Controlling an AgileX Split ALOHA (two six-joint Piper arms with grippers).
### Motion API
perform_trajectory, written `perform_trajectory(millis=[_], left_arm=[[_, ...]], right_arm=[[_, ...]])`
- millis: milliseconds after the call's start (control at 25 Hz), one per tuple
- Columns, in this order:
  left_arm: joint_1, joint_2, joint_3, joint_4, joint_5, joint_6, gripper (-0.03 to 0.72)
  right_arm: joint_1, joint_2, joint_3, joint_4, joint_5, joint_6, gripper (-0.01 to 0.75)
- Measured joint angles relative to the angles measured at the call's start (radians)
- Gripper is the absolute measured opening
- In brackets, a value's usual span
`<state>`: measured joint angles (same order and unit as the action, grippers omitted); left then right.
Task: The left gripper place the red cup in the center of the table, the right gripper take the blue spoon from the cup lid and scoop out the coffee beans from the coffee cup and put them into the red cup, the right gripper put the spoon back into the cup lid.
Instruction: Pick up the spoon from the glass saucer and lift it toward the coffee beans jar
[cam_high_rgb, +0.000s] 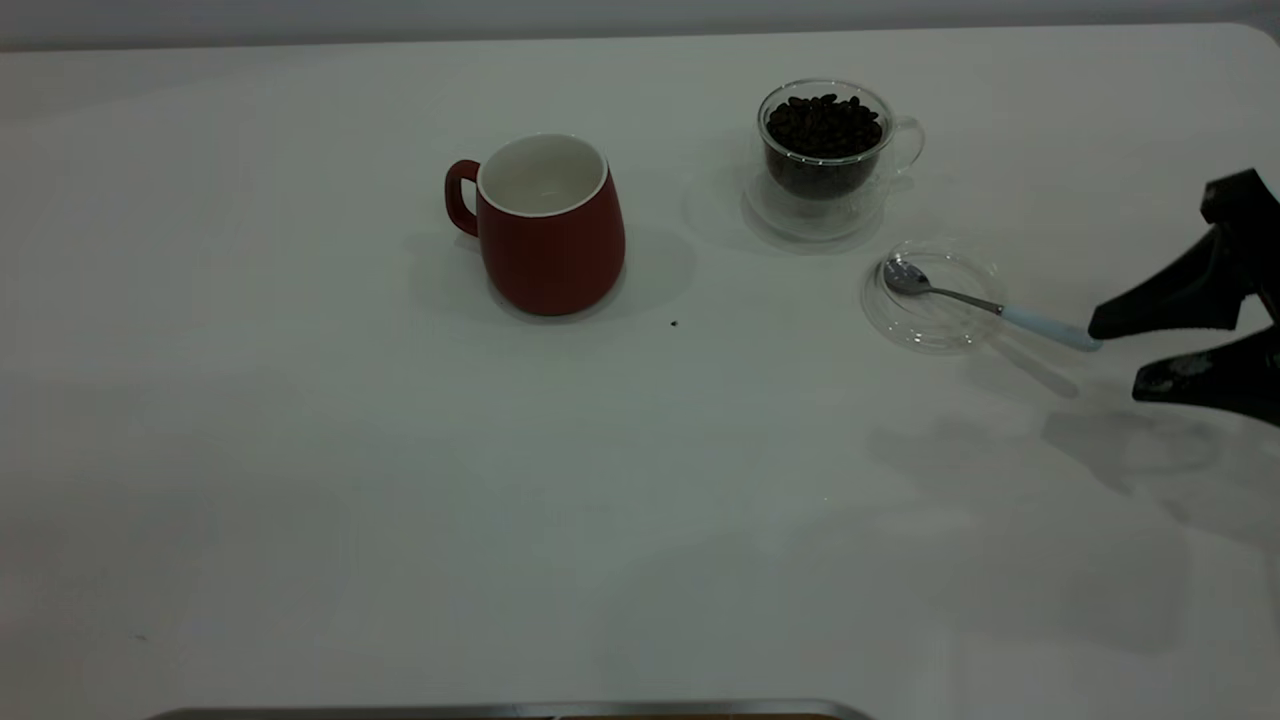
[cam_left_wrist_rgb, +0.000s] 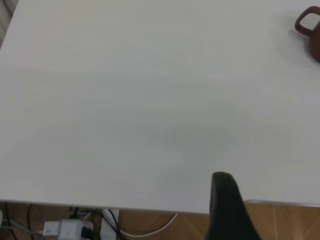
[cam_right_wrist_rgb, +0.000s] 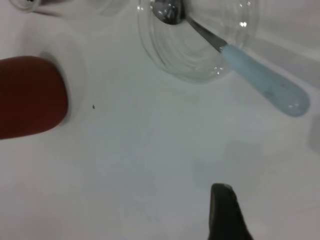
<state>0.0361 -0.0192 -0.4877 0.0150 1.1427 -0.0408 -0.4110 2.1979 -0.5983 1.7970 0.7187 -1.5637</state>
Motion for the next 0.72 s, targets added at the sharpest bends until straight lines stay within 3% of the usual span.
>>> perform_trajectory(millis=[280, 720], left_arm=[[0.000, 0.000, 0.000, 0.000, 0.000, 0.000, 0.500], [0.000, 0.000, 0.000, 0.000, 0.000, 0.000, 0.500]], right_arm=[[-0.046, 0.105, -0.015, 0.001, 0.133, -0.083, 0.485], [-0.046, 0.162, -0.105, 0.001, 0.158, -0.095, 0.483]])
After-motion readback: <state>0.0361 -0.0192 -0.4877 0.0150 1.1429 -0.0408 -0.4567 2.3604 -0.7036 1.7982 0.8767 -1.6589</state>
